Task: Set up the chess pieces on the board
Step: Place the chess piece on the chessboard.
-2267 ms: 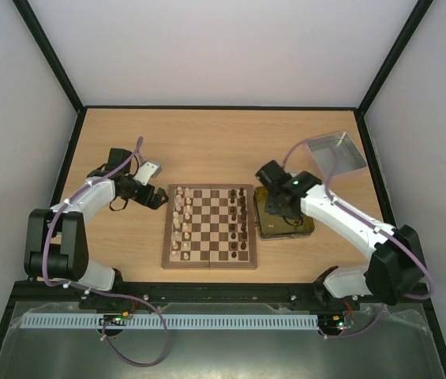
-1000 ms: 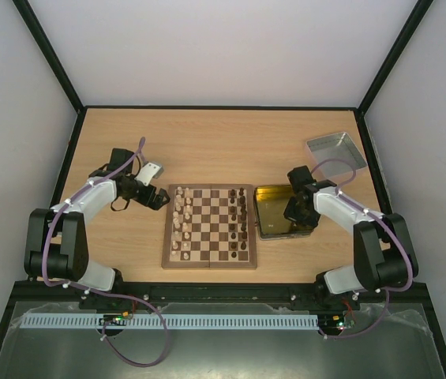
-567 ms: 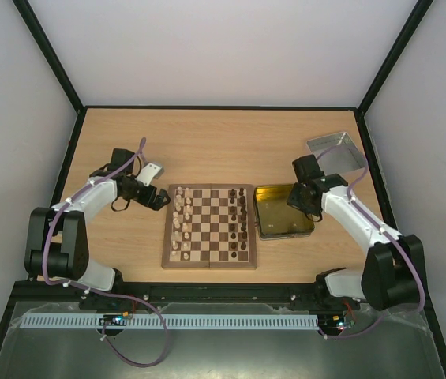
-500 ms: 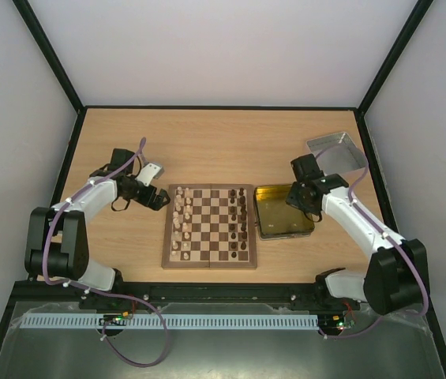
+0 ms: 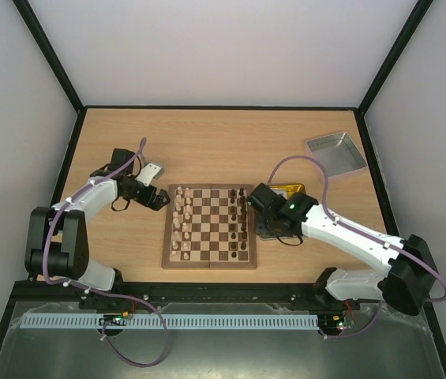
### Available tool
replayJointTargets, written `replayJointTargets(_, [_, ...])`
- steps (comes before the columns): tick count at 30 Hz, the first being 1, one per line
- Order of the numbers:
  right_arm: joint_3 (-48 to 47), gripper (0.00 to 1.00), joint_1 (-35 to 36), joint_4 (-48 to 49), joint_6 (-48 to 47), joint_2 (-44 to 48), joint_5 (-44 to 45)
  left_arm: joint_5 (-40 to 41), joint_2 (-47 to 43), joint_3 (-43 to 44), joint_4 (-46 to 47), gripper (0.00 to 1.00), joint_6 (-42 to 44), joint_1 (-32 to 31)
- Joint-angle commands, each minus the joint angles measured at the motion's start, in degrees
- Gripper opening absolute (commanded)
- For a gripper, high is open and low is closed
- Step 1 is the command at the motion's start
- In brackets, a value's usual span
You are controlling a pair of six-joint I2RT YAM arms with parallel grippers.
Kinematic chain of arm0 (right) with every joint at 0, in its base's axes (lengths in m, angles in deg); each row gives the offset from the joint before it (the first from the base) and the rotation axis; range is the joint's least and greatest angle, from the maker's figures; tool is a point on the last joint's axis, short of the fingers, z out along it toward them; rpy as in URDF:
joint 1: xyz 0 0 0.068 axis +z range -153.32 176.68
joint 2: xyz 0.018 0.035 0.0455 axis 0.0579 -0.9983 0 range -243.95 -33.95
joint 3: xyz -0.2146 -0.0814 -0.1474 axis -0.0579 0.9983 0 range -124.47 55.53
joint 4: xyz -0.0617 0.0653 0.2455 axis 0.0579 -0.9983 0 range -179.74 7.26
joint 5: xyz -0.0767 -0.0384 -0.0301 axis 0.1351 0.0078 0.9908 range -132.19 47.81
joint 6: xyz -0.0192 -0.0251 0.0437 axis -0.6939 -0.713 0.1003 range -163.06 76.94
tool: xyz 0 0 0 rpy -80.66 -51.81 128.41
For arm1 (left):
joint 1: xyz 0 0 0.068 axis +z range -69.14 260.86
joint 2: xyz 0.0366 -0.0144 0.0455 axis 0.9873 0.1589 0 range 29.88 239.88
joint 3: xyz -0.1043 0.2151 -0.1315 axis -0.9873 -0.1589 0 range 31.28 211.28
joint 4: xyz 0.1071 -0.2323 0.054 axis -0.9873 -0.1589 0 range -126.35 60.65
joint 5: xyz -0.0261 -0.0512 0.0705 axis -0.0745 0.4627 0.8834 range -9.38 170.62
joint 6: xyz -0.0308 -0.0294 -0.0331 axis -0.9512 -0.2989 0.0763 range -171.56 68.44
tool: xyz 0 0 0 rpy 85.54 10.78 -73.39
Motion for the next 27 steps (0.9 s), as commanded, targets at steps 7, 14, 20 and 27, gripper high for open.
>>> replayJointTargets(7, [-1.9,0.02,12.93,-2.97,7.82,-2.61,0.23,0.61,0.76,0.14,-0.3,1.0,-0.39,-0.52])
replayJointTargets(14, [-0.64,0.02,17.87,-1.26,9.63,-5.71,-0.8,0.66,0.46,-0.13,-0.29,1.0,-0.38,-0.53])
replayJointTargets(20, [-0.19,0.02,18.35,-0.17,9.43,-6.83,-1.45,0.75,0.4,-0.15,-0.25,1.0,-0.39,-0.52])
replayJointTargets(27, [0.84,0.02,18.34,1.55,8.83,-8.0,-2.55,0.85,0.23,-0.3,-0.19,1.0,-0.31,-0.53])
